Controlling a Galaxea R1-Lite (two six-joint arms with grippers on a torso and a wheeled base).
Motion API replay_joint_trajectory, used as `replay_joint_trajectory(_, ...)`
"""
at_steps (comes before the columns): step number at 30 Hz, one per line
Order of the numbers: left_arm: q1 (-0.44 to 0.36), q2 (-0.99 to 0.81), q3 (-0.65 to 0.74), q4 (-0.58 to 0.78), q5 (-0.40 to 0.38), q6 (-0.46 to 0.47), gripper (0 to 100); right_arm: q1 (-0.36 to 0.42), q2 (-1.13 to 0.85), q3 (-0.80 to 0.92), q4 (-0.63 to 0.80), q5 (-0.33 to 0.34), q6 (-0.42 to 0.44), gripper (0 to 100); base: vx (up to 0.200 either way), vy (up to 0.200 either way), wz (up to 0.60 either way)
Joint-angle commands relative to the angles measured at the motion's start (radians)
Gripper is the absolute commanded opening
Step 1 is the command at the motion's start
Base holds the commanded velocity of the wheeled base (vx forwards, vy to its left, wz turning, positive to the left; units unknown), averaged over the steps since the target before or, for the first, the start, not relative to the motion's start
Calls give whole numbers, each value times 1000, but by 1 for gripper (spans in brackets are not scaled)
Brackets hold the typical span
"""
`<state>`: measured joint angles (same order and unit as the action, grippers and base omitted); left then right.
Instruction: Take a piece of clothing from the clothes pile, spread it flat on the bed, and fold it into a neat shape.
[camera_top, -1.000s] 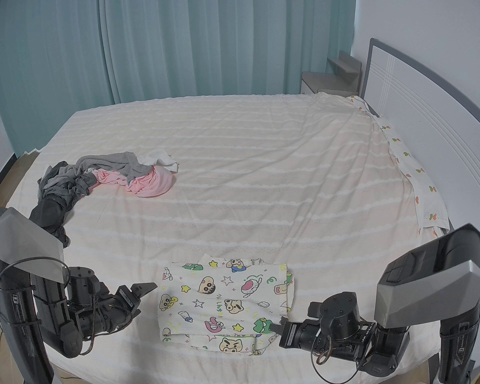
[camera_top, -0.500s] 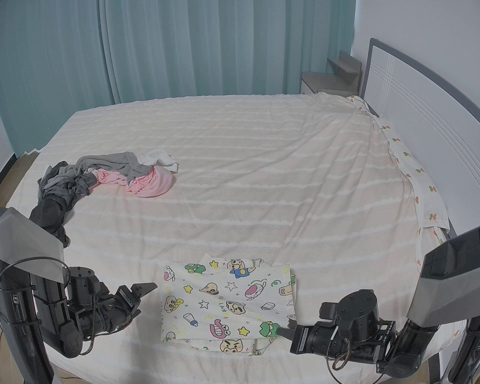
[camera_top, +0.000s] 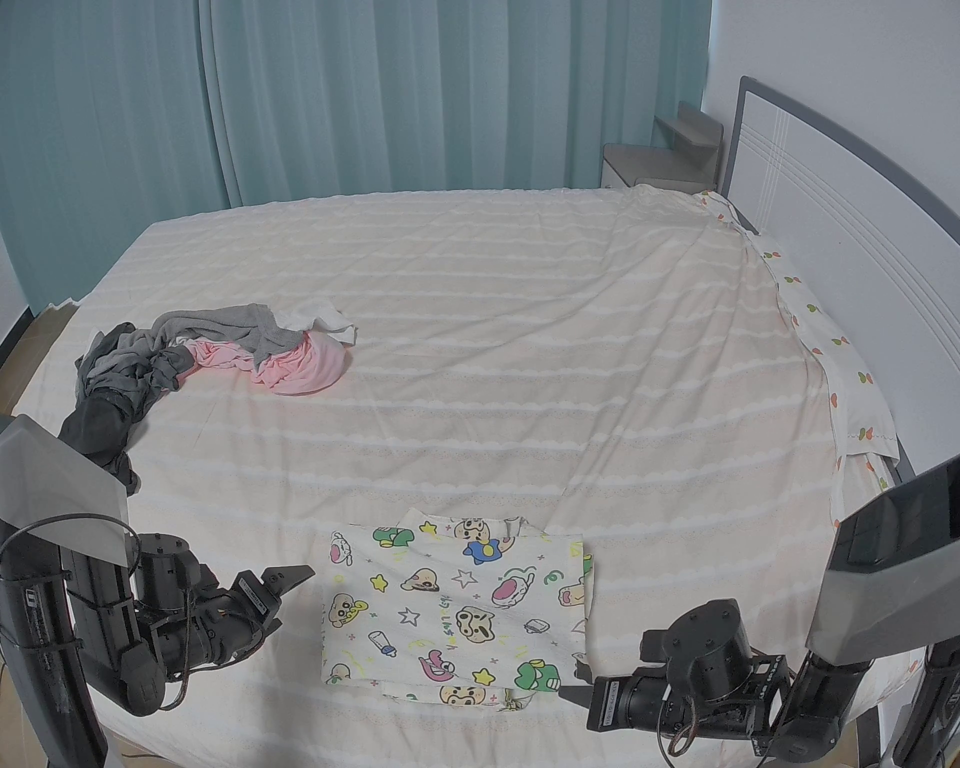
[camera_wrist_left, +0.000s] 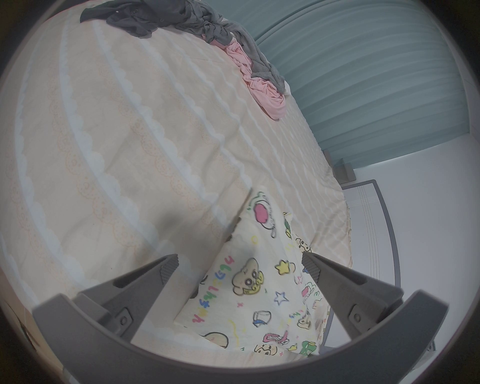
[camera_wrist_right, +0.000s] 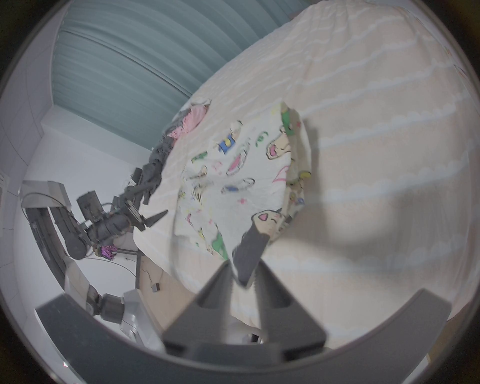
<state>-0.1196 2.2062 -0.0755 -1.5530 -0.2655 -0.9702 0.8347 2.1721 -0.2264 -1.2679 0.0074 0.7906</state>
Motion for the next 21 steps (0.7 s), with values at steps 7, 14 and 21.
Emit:
replay_joint_trajectory(7,0,0,-1,-18,0,-1,100,-128,-72,18,-47,-6,-82,100,0,0,0)
replay_joint_trajectory(14,0,1,-1,-18,0,-1,100,-250,-48,-199,-36,5,-100,100,0,0,0)
replay_joint_trajectory(21,0,1,-1,-18,0,-1,100,-241,103,-390,-13,5,-99,100,0,0,0)
